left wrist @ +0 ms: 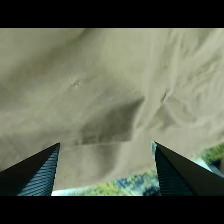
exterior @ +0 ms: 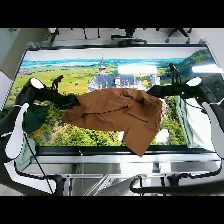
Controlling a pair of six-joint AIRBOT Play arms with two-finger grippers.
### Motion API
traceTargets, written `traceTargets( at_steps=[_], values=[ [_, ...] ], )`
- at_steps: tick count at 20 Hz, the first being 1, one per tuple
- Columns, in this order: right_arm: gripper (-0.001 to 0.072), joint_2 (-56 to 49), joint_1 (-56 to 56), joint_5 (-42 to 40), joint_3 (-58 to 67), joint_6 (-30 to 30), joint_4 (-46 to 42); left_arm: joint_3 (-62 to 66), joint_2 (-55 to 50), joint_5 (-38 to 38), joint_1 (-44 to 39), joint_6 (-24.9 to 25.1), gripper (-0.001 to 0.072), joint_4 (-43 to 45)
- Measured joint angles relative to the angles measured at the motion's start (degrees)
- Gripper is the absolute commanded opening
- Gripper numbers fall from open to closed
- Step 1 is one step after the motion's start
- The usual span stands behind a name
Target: Fold the shirts.
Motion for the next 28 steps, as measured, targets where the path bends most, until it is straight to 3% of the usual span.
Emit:
traceTargets(
  at_steps=[7,9,12,13,15,20,25,26,28],
  values=[
    [0.0408,7.9,-1.9,8.0,0.0,-0.2,-0.8,1.6,1.0,-11.1,-0.6,-2.0,0.0641,-0.2],
    [0.0341,8.8,-2.0,10.3,0.0,-0.2,-1.0,0.1,1.6,-12.5,-1.9,-2.2,0.0640,-0.2],
    [0.0346,9.4,-2.1,13.2,-0.1,0.9,-3.1,-1.5,1.9,-13.7,-4.3,-2.3,0.0640,0.1],
    [0.0347,9.4,-2.2,13.7,-0.1,1.8,-5.1,-1.7,2.0,-13.7,-5.0,-2.3,0.0640,0.5],
    [0.0444,9.5,-2.2,14.0,-0.5,4.1,-9.3,-2.1,2.1,-13.4,-6.5,-2.1,0.0640,2.1],
    [0.0443,5.9,-2.2,10.7,-1.6,7.1,-13.9,-2.3,2.1,-7.4,-7.6,-3.0,0.0640,5.6],
    [0.0442,-1.5,-1.6,8.1,-1.8,5.5,-9.2,-2.3,2.1,-2.7,-4.2,-4.3,0.0639,6.7],
    [0.0442,-3.0,-1.1,7.5,-1.8,4.8,-7.9,-2.3,2.1,-1.8,-3.1,-4.3,0.0590,6.7],
    [0.0442,-5.5,-0.1,6.1,-1.8,4.0,-6.3,-2.3,2.1,0.2,-1.0,-4.7,0.0088,6.9]
  ],
)
